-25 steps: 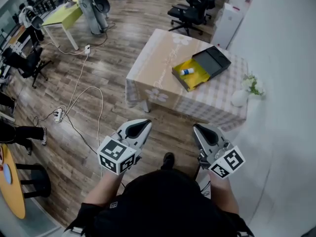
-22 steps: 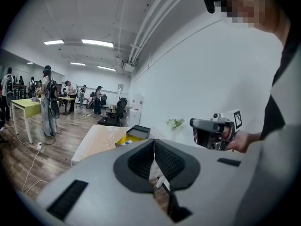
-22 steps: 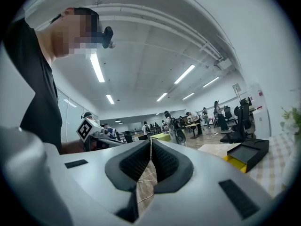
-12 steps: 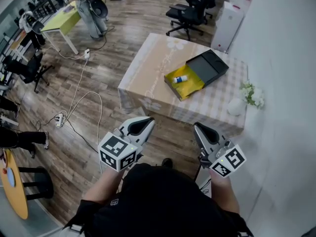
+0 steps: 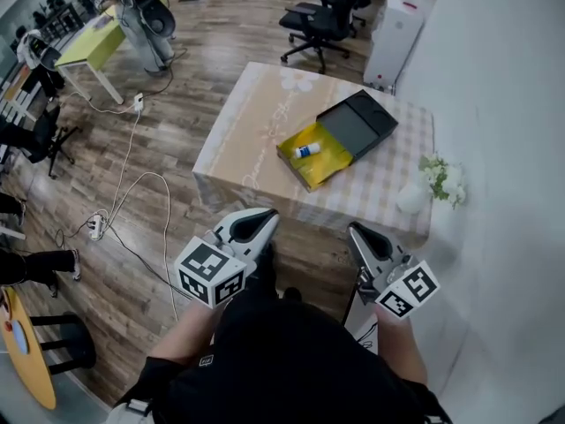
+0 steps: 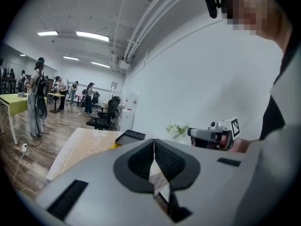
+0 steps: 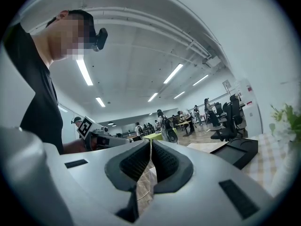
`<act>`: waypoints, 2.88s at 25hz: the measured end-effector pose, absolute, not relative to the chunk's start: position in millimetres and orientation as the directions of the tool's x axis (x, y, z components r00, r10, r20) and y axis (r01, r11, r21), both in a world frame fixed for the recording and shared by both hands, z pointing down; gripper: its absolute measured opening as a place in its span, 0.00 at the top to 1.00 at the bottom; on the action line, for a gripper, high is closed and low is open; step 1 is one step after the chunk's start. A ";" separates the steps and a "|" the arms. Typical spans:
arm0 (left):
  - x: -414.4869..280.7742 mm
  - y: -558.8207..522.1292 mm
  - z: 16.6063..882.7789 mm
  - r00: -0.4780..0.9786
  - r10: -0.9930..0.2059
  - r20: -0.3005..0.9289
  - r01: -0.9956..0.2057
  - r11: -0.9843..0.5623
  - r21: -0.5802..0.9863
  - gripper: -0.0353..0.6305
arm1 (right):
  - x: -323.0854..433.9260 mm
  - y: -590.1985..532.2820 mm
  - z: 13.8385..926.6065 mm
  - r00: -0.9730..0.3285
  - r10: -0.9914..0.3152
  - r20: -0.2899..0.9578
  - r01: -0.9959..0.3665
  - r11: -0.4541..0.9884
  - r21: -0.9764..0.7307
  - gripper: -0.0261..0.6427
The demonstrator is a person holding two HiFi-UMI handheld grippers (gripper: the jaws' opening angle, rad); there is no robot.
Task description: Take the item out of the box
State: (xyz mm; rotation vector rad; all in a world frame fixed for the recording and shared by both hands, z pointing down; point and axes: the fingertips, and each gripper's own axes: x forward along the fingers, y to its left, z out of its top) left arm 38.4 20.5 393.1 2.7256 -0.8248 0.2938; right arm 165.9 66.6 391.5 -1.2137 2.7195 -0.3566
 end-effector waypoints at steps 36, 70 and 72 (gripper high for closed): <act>-0.3 -223.0 389.8 0.851 -0.487 0.197 -0.524 -0.819 0.235 0.92 | 118.6 -165.7 394.4 -0.644 -0.760 0.088 -0.755 0.613 -0.232 0.90; 45.6 -285.3 446.1 0.816 -0.499 0.293 -0.574 -0.759 0.308 0.92 | 143.6 -250.6 561.9 -0.615 -0.499 0.610 -0.604 0.796 0.042 0.90; 38.7 -289.3 458.2 0.807 -0.504 0.308 -0.587 -0.741 0.324 0.92 | 139.1 -246.6 579.4 -0.605 -0.464 0.647 -0.582 0.812 0.038 0.90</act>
